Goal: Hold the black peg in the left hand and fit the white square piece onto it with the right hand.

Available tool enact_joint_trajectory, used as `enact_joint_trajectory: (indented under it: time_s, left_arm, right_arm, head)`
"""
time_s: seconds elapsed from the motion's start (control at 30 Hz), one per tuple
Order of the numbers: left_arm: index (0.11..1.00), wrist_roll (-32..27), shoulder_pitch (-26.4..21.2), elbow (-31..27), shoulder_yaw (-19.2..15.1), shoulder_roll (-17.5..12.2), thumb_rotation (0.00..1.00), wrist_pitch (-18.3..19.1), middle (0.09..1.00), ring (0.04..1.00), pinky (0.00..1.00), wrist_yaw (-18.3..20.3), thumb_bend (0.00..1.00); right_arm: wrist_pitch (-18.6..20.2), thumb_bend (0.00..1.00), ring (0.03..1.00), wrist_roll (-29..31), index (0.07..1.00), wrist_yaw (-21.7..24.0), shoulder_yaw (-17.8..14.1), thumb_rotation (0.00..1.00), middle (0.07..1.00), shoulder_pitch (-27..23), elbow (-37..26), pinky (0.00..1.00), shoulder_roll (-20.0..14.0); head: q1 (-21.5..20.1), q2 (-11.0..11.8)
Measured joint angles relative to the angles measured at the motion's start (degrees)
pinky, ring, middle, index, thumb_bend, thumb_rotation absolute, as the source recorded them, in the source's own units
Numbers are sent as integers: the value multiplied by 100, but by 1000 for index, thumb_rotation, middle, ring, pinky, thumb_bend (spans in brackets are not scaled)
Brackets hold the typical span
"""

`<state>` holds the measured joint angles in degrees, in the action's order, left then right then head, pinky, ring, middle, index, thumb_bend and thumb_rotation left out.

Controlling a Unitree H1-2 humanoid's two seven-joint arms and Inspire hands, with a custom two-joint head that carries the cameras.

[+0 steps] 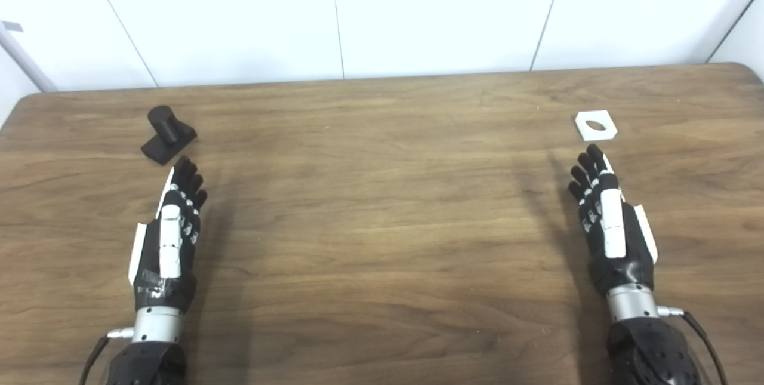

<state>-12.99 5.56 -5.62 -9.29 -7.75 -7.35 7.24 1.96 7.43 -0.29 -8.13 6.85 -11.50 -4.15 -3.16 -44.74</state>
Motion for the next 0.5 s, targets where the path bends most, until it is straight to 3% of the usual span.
enact_joint_trajectory:
  time_s: [0.3, 0.5]
  left_arm:
    - [1000, 11, 0, 0, 2, 0, 917, 1, 1000, 1000, 1000, -1, 423]
    - [1000, 27, 0, -1, 11, 1, 914, 1, 993, 1000, 1000, -3, 407]
  right_arm:
    - [0, 507, 951, -8, 955, -9, -2, 940, 965, 0, 0, 957, -1]
    - [2, 472, 951, 5, 955, -8, -6, 934, 966, 2, -1, 963, -1]
  head:
    - [9, 0]
    - [280, 158]
